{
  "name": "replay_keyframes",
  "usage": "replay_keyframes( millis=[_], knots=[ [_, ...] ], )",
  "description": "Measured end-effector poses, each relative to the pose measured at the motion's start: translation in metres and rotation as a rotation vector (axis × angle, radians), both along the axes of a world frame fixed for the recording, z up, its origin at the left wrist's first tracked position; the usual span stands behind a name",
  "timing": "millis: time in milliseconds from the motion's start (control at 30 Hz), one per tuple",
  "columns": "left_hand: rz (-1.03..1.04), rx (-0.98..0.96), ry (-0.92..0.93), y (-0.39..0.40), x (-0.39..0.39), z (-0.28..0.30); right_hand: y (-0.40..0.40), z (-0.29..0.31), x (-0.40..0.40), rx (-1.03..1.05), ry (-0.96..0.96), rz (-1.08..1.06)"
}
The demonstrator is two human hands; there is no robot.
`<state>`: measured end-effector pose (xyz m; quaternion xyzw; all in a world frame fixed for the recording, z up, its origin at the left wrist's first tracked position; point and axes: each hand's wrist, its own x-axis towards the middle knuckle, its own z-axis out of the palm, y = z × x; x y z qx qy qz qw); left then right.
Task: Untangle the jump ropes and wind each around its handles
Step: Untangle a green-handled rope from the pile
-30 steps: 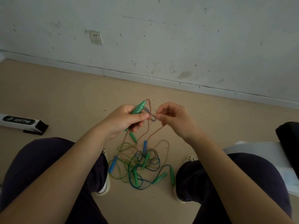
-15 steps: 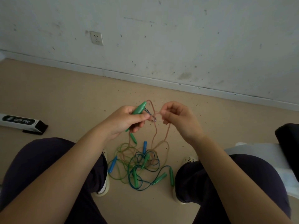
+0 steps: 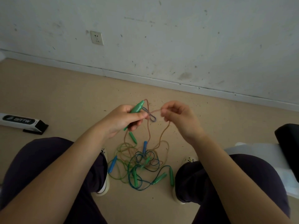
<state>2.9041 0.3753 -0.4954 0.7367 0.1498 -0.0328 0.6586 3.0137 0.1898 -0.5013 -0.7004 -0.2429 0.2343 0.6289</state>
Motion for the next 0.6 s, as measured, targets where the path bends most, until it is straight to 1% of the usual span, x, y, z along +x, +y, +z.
replay_keyframes(
  millis=[67,133,200,300,367,400,467,533,600],
  knots=[
    [0.046,-0.01,-0.007,0.007,0.0,-0.001,-0.009,0.004,0.012,0.117,0.078,-0.167],
    [0.066,-0.023,-0.008,0.009,0.0,-0.004,-0.016,0.007,0.018,0.176,0.12,-0.207],
    [0.037,-0.015,0.004,0.005,0.0,-0.007,-0.014,0.009,0.013,0.131,0.112,-0.099],
    [-0.029,-0.035,0.003,-0.008,0.001,-0.007,-0.001,0.005,-0.008,0.007,0.068,0.106],
    [-0.052,-0.045,0.003,-0.012,0.001,-0.006,0.005,0.002,-0.016,-0.038,0.033,0.161],
    [-0.051,-0.039,0.003,-0.011,0.001,-0.005,0.006,0.002,-0.015,-0.058,0.011,0.143],
    [-0.022,-0.029,-0.002,-0.005,0.0,-0.001,0.001,0.005,-0.008,-0.059,-0.018,0.026],
    [0.035,-0.035,-0.009,0.005,0.0,0.003,-0.008,0.009,0.004,0.012,0.006,-0.126],
    [0.083,-0.067,-0.021,0.012,-0.001,0.004,-0.015,0.013,0.011,0.069,0.035,-0.183]
  ],
)
